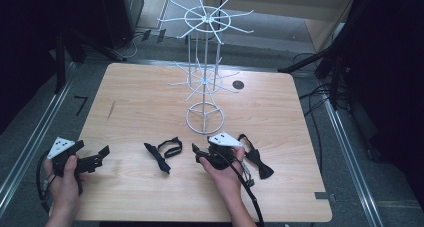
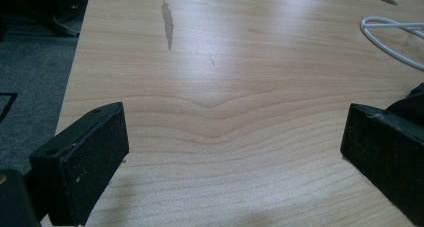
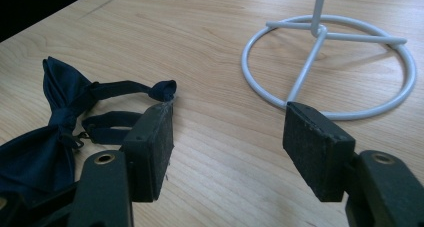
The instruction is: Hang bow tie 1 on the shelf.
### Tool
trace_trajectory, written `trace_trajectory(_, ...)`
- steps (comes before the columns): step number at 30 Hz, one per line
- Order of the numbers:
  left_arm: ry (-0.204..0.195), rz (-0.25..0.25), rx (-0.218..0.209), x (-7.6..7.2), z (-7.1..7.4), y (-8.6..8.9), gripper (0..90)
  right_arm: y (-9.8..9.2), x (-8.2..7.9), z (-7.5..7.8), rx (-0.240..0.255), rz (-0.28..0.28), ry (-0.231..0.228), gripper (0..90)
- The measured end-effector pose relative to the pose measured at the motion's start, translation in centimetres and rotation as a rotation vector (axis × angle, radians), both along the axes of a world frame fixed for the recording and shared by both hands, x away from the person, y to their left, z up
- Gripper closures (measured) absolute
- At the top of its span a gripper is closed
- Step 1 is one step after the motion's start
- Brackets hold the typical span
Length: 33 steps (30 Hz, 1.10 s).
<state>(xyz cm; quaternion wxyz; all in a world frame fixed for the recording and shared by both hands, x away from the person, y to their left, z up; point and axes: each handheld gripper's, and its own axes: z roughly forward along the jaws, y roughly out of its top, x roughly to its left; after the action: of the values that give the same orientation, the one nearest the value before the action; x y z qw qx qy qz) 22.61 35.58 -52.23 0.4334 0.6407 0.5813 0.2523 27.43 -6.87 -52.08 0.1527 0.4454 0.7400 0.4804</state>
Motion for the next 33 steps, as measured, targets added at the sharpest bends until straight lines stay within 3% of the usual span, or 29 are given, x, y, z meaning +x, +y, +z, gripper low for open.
trace_trajectory(3, 0.000, -0.001, 0.001, 0.0, 0.0, 0.0, 0.0, 0.8, 0.2, -0.5, -0.023, 0.001, 0.008, 37.9)
trace_trajectory(12, 0.001, -0.001, 0.004, 0.0, 0.0, 0.0, 0.0, 2.2, 0.7, -1.4, -0.009, 0.008, 0.030, 38.8)
trace_trajectory(18, 0.000, 0.000, 0.006, 0.0, 0.0, 0.0, 0.0, 2.9, 1.0, -1.6, -0.033, 0.012, 0.042, 38.8)
trace_trajectory(28, 0.000, 0.000, 0.004, 0.0, 0.0, 0.0, 0.0, 4.0, 1.6, -1.5, -0.015, 0.018, 0.050, 40.8)
trace_trajectory(33, 0.000, -0.001, 0.004, 0.0, 0.0, 0.0, 0.0, 4.6, 1.9, -1.9, 0.007, 0.016, 0.084, 45.8)
